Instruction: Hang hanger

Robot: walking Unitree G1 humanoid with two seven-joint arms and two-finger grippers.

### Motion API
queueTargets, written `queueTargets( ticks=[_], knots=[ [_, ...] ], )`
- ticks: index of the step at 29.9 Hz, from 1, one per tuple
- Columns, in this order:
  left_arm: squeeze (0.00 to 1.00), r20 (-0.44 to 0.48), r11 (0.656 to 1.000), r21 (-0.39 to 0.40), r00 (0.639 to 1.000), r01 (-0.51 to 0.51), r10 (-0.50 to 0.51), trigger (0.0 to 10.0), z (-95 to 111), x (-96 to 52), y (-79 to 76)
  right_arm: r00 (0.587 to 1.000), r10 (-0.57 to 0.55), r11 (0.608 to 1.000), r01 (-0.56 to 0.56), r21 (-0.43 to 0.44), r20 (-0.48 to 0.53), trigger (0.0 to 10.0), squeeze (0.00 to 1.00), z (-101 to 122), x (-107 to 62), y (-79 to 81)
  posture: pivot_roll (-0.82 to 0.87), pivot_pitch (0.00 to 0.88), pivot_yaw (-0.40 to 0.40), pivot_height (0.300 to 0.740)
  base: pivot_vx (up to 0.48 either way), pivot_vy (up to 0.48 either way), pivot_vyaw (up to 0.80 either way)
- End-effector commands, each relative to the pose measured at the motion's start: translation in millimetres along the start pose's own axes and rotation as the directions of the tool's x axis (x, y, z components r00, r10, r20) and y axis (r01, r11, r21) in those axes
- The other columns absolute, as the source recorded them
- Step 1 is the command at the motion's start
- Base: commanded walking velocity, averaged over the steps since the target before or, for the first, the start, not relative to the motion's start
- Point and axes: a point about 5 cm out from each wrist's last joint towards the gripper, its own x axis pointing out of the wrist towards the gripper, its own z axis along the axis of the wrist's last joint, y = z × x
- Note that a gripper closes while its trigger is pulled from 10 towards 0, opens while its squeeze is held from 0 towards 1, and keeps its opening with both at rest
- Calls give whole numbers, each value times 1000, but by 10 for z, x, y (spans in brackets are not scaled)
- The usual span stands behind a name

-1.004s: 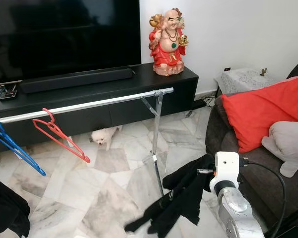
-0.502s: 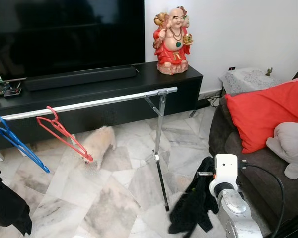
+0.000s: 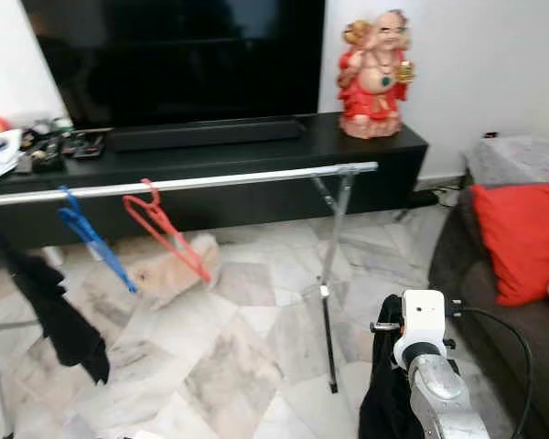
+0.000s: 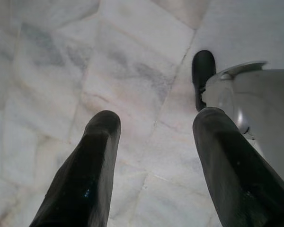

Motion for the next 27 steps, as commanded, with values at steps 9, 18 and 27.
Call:
queueTargets(
  ticks=[9, 18, 27],
  knots=[
    [0, 112, 995, -20, 989, -95, 96, 10000, 52, -19, 63, 998, 34, 998, -37, 49, 60, 10000, 0, 39, 23, 78, 2, 7, 52, 740, 0, 0, 800],
    [0, 239, 985, -94, 957, -145, 164, 10000, 116, -56, 86, 997, 62, 995, -65, 73, 36, 10000, 0, -69, 10, 128, 17, 7, 57, 740, 0, 0, 64],
    [0, 371, 980, -162, 913, -119, 173, 10000, 198, -104, 50, 998, 63, 994, -65, 83, 31, 10000, 0, -133, 9, 97, 9, 0, 52, 740, 0, 0, 0]
  ],
)
